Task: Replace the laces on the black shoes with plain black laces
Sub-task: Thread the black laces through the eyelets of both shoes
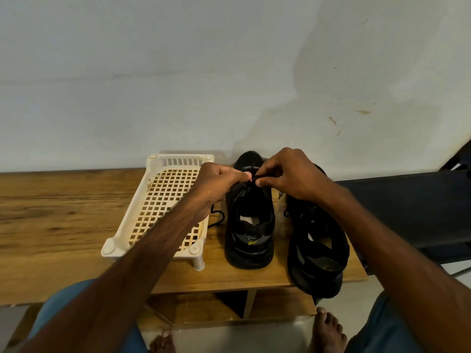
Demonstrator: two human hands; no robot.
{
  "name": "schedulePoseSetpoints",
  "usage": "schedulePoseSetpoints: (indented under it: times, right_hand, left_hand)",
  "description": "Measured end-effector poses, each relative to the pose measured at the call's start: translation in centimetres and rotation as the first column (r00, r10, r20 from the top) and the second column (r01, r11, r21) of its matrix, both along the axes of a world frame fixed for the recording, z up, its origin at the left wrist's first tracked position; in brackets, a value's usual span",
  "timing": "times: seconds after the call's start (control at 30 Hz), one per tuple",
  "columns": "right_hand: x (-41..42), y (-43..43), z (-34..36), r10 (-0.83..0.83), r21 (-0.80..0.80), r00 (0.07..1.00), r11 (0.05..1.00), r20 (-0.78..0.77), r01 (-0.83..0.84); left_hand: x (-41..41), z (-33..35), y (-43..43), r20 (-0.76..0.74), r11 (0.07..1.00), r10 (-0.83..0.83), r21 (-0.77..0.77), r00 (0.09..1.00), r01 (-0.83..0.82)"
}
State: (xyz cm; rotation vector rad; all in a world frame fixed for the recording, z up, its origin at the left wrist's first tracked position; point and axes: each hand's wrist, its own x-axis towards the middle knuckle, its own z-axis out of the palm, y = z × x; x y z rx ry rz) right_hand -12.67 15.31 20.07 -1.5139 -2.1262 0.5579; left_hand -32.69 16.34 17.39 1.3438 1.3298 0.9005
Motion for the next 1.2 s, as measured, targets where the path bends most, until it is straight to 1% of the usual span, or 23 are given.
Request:
schedulePoseSetpoints:
  times: [0.33, 0.47, 0.6, 0.7, 0.77, 0.8, 0.83, 0.9, 0.93, 1.03, 1.13, 1.2]
  right_hand:
    - [0.9, -0.1, 0.0, 0.003, -0.061, 0.998, 0.998, 0.059, 0.0]
    - [0.8, -0.4, 0.1, 0.031, -0.077, 0.999, 0.997, -0.016, -0.032]
    - [-0.2, -0.3, -0.4, 0.049, 0.0, 0.998, 0.999, -0.039, -0.049]
    - [-0.3, 0.0, -0.5, 0.041, 0.009, 0.995, 0.999, -0.096, -0.04]
    - [-0.4, 0.0, -0.6, 0.044, 0.027, 0.993, 0.999, -0.111, -0.041]
    - [-0.4, 0.0, -0.7, 0.038, 0.038, 0.993, 0.999, -0.114, -0.034]
    - [-0.4, 0.0, -0.8, 0.032, 0.045, 0.993, 0.999, -0.116, -0.027]
    - [-0.3, 0.1, -0.9, 0.032, 0.043, 0.992, 0.999, -0.122, -0.027]
    - [-0.2, 0.1, -0.9, 0.038, 0.039, 0.991, 0.999, -0.125, -0.034]
    - [0.0, 0.1, -0.8, 0.055, 0.039, 0.991, 0.998, -0.122, -0.05]
    - [0.1, 0.0, -0.8, 0.051, 0.037, 0.989, 0.998, -0.136, -0.046]
    - [0.3, 0.0, -0.8, 0.052, 0.024, 0.987, 0.998, -0.151, -0.049]
  left_hand:
    - [0.1, -0.5, 0.2, -0.018, 0.998, -0.003, 0.063, 1.0, 0.005]
    - [0.1, -0.6, 0.2, -0.035, 0.997, -0.014, 0.07, 0.999, 0.017]
    - [0.1, -0.6, 0.3, -0.066, 0.996, -0.042, 0.07, 0.997, 0.047]
    - [-0.1, -0.5, 0.4, -0.068, 0.997, -0.054, 0.055, 0.996, 0.057]
    - [-0.4, -0.3, 0.4, -0.06, 0.999, -0.05, 0.014, 0.997, 0.051]
    - [-0.6, -0.1, 0.5, -0.024, 0.998, -0.054, -0.044, 0.998, 0.052]
    - [-0.8, 0.1, 0.7, 0.05, 0.99, -0.067, -0.122, 0.997, 0.072]
    - [-1.5, 0.7, 1.0, 0.235, 0.95, -0.091, -0.272, 0.968, 0.155]
    - [-1.9, 0.9, 1.2, 0.297, 0.924, -0.11, -0.321, 0.949, 0.208]
    - [-2.4, 1.0, 1.3, 0.358, 0.877, -0.192, -0.356, 0.914, 0.324]
    - [-2.2, 0.7, 1.6, 0.384, 0.871, -0.198, -0.353, 0.902, 0.341]
    - [-2.5, 0.7, 2.0, 0.403, 0.847, -0.217, -0.374, 0.889, 0.377]
